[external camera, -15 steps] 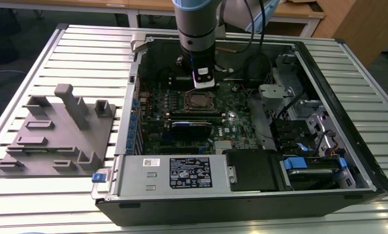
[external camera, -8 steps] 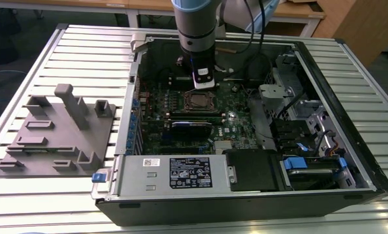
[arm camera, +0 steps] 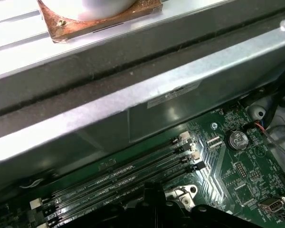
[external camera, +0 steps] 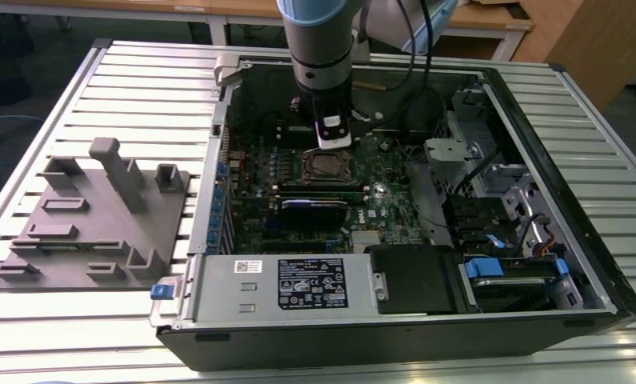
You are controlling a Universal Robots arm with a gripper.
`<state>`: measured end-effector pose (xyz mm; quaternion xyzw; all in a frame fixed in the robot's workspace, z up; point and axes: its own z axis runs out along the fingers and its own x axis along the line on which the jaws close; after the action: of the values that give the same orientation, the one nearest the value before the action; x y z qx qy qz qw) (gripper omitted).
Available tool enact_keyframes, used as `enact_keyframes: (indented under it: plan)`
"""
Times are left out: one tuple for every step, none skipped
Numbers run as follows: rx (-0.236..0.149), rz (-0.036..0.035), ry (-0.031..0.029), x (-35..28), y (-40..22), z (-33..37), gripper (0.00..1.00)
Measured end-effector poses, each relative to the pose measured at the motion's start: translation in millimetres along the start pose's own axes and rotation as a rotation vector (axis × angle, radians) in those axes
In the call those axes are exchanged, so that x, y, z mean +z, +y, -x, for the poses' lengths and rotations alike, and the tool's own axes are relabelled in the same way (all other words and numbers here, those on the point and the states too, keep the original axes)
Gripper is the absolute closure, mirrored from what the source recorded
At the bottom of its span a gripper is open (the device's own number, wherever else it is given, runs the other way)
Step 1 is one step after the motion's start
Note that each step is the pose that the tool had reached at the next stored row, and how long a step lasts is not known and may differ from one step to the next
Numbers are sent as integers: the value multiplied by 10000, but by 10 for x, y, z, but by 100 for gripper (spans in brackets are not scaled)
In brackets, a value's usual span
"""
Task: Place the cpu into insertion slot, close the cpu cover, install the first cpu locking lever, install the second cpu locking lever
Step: 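Install the first cpu locking lever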
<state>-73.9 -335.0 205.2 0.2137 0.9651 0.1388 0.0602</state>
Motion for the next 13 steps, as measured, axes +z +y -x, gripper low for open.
enact_keyframes:
  plan:
    - [-2, 0, -4, 5, 5, -3, 89]
    - [-4, 0, -9, 10, 14, -8, 89]
    - [-4, -1, -10, 16, 28, -15, 89]
    - [-3, -2, -11, 21, 44, -23, 89]
    - [-3, -3, -11, 26, 56, -29, 89]
    - [-3, -2, -13, 29, 63, -33, 89]
    - [-4, -1, -14, 31, 65, -34, 89]
    - [-8, -1, -22, 33, 64, -34, 89]
    - [-11, -4, -37, 34, 63, -34, 89]
    - [-16, -9, -55, 36, 63, -34, 89]
    - [-22, -10, -73, 37, 63, -34, 89]
    - [-74, -145, -214, 44, 61, -35, 89]
    - [-83, -163, -235, 45, 60, -35, 89]
